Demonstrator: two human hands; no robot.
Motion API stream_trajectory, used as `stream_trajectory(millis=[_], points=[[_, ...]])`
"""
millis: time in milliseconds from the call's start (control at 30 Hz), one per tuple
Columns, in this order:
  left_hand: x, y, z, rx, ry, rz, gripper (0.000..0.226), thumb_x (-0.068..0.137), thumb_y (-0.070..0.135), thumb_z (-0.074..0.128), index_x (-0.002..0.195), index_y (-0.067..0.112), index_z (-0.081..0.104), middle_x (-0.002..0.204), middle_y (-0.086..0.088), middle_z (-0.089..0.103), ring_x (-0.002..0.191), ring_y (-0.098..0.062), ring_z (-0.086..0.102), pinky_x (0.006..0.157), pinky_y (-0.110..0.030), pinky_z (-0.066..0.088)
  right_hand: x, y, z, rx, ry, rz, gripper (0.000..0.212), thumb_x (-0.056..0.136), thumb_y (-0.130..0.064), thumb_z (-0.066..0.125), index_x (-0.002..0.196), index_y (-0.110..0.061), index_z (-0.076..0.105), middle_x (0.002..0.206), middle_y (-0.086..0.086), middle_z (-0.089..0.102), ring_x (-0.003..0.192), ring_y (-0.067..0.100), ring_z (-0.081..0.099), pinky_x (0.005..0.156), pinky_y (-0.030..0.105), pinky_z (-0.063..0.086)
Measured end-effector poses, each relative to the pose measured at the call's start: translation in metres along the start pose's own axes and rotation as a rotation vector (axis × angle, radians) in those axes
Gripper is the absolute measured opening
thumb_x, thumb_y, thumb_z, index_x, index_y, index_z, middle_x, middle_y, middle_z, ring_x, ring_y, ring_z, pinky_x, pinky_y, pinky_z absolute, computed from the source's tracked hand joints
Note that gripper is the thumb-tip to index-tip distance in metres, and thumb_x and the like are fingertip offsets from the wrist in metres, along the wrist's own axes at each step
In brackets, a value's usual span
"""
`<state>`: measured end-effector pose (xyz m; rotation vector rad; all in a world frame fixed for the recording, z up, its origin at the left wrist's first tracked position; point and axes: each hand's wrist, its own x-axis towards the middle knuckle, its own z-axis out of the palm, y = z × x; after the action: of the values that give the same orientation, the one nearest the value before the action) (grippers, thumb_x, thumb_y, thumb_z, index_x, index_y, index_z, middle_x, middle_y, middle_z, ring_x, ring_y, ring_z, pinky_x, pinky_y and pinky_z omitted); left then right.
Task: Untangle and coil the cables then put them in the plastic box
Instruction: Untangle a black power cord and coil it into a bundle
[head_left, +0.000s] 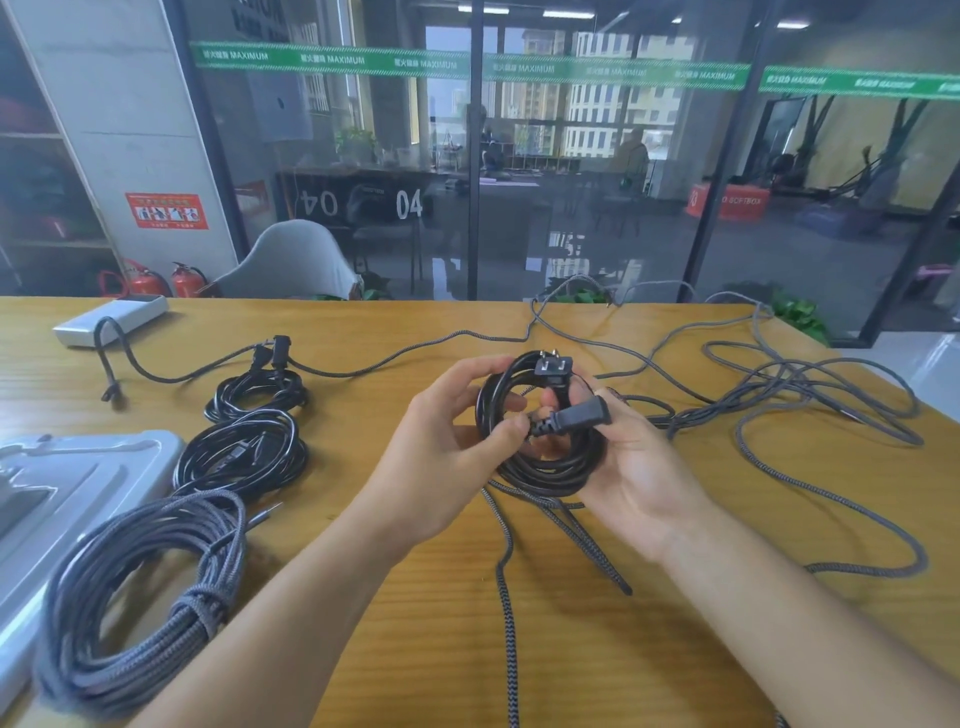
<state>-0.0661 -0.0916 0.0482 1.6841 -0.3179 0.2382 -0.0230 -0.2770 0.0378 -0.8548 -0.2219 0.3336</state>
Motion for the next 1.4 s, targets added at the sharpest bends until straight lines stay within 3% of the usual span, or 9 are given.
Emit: stream_trajectory(millis=[167, 300, 433, 567, 733, 1000, 1100, 1200, 1400], points=[[-0.001, -0.001, -0.001, 0.161, 0.01, 0.052, 0.06, 0.084, 0.017, 0.087, 0.135, 0.027, 0.057, 0.126, 0.017, 0.067, 0.116, -0.006, 0.067, 0.096, -0.033, 0.059, -0.004, 0.003, 0.009, -0.11, -0.01, 0.026, 0.051, 0.094, -0.011, 0.06, 0.145, -0.013, 0.058, 0.121, 0.013, 0.073, 0.097, 0.022, 0.07, 0.085, 0.035, 0.06], [0.0, -0.004, -0.002, 0.104, 0.103, -0.005, 0.064, 0.083, 0.033, 0.087, 0.14, 0.029, 0.057, 0.124, 0.014, 0.071, 0.095, -0.016, 0.077, 0.085, -0.04, 0.063, -0.01, 0.001, 0.019, -0.176, -0.091, 0.033, 0.039, 0.107, -0.011, 0.044, 0.144, -0.011, 0.058, 0.131, 0.013, 0.07, 0.109, 0.021, 0.069, 0.099, 0.037, 0.055], [0.0, -0.002, -0.001, -0.01, 0.122, -0.006, 0.042, 0.086, 0.021, 0.084, 0.125, 0.016, 0.071, 0.107, 0.004, 0.078, 0.081, -0.022, 0.079, 0.076, -0.036, 0.064, -0.013, 0.002, 0.023, -0.331, -0.081, -0.03, 0.035, 0.109, -0.02, 0.046, 0.141, -0.019, 0.061, 0.128, 0.01, 0.072, 0.109, 0.02, 0.07, 0.099, 0.037, 0.053], [0.0, 0.001, -0.002, -0.044, 0.18, 0.004, 0.032, 0.083, 0.021, 0.085, 0.114, 0.016, 0.077, 0.098, 0.001, 0.079, 0.067, -0.027, 0.075, 0.065, -0.03, 0.06, -0.019, 0.003, 0.025, -0.785, 0.021, -0.272, 0.045, 0.098, -0.048, 0.057, 0.142, -0.045, 0.051, 0.109, 0.008, 0.074, 0.097, 0.014, 0.072, 0.084, 0.017, 0.053], [-0.002, 0.002, 0.001, -0.078, 0.113, 0.005, 0.038, 0.08, 0.016, 0.086, 0.117, 0.015, 0.077, 0.1, -0.002, 0.079, 0.066, -0.028, 0.072, 0.068, -0.032, 0.061, -0.017, 0.006, 0.024, -0.888, 0.057, -0.375, 0.048, 0.091, -0.056, 0.061, 0.135, -0.04, 0.059, 0.08, -0.008, 0.072, 0.072, 0.01, 0.066, 0.074, 0.023, 0.053], [-0.003, 0.004, 0.01, -0.112, 0.001, -0.104, 0.047, 0.088, 0.032, 0.079, 0.132, 0.024, 0.065, 0.11, 0.001, 0.079, 0.089, -0.026, 0.078, 0.072, -0.031, 0.062, -0.013, 0.002, 0.019, -0.672, 0.19, -0.366, 0.041, 0.103, -0.055, 0.051, 0.099, -0.019, 0.071, 0.065, 0.004, 0.042, 0.072, 0.027, 0.04, 0.078, 0.042, 0.038], [-0.002, 0.001, 0.009, -0.076, -0.011, -0.079, 0.044, 0.089, 0.027, 0.079, 0.131, 0.023, 0.065, 0.106, -0.002, 0.08, 0.088, -0.028, 0.078, 0.07, -0.038, 0.063, -0.011, 0.0, 0.016, -0.645, 0.226, -0.304, 0.041, 0.102, -0.057, 0.051, 0.096, -0.022, 0.071, 0.065, -0.001, 0.043, 0.067, 0.019, 0.042, 0.074, 0.039, 0.038], [-0.002, -0.002, -0.002, -0.07, -0.016, -0.053, 0.045, 0.087, 0.024, 0.08, 0.129, 0.021, 0.064, 0.107, -0.005, 0.08, 0.095, -0.031, 0.077, 0.087, -0.05, 0.063, -0.011, 0.001, 0.017, -0.563, 0.191, -0.138, 0.043, 0.099, -0.06, 0.051, 0.097, -0.026, 0.077, 0.072, -0.001, 0.053, 0.068, 0.016, 0.05, 0.074, 0.034, 0.047], [-0.004, 0.001, 0.0, -0.108, -0.077, 0.006, 0.044, 0.088, 0.019, 0.076, 0.129, 0.017, 0.062, 0.105, -0.012, 0.079, 0.093, -0.034, 0.077, 0.086, -0.042, 0.063, -0.014, -0.003, 0.028, -0.429, 0.289, -0.117, 0.052, 0.1, -0.062, 0.049, 0.096, -0.016, 0.074, 0.059, -0.002, 0.04, 0.056, 0.015, 0.039, 0.06, 0.028, 0.04]])
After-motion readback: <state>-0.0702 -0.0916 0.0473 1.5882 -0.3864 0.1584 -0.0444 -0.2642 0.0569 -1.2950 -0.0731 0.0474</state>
